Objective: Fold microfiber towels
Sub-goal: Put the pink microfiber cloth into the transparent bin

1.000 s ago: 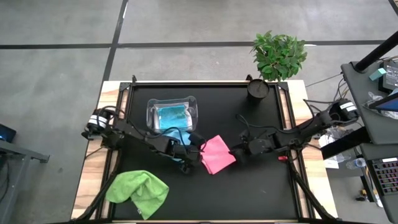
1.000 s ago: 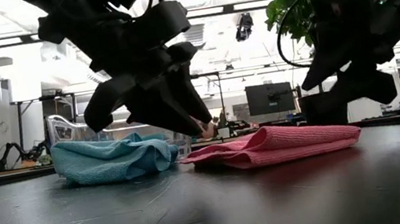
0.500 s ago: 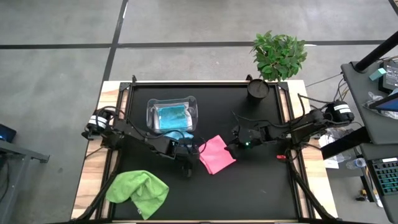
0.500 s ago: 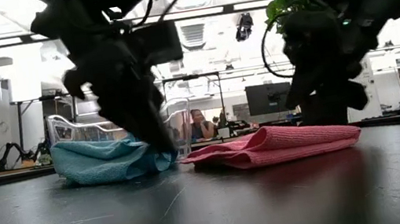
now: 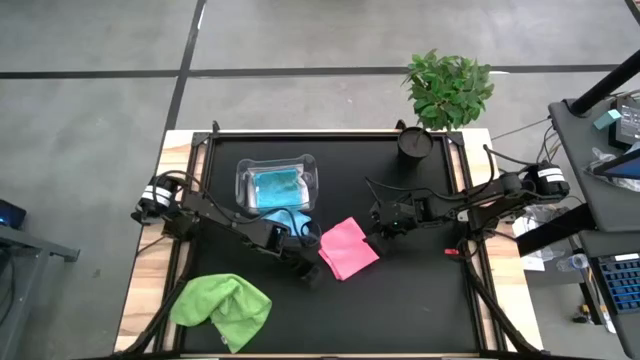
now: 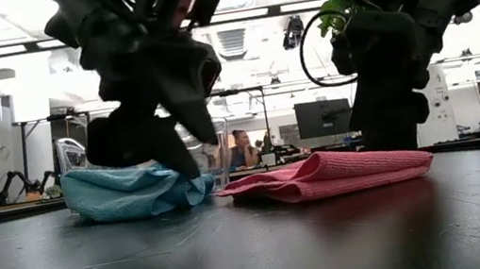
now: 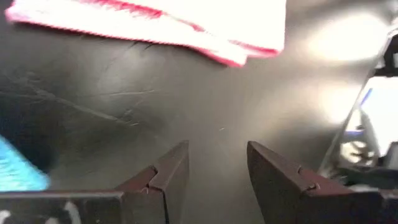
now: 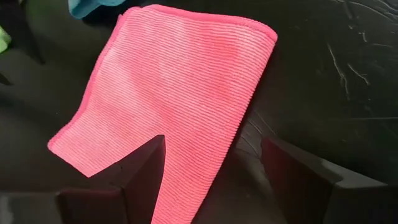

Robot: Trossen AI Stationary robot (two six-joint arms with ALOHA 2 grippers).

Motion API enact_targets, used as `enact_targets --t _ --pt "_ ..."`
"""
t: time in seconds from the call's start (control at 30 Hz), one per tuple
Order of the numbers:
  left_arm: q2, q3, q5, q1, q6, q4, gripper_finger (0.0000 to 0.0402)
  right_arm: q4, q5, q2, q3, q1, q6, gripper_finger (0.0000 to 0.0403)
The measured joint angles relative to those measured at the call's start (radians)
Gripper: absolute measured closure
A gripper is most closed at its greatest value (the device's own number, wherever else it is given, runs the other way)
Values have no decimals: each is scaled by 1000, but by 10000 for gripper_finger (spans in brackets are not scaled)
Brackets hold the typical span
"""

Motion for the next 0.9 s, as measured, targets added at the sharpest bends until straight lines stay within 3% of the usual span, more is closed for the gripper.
enact_targets --t 0.27,0.53,0.7,0.9 --pt "10 -4 -244 0 -240 90 257 1 -18 0 -4 0 0 130" --pt "71 -20 -257 -16 -446 105 229 5 -18 0 -4 0 0 103" --pt "77 -21 -274 -13 -446 184 199 15 -16 6 -5 0 1 87" --pt "78 -21 -336 1 -454 206 196 70 -17 86 -6 0 10 80"
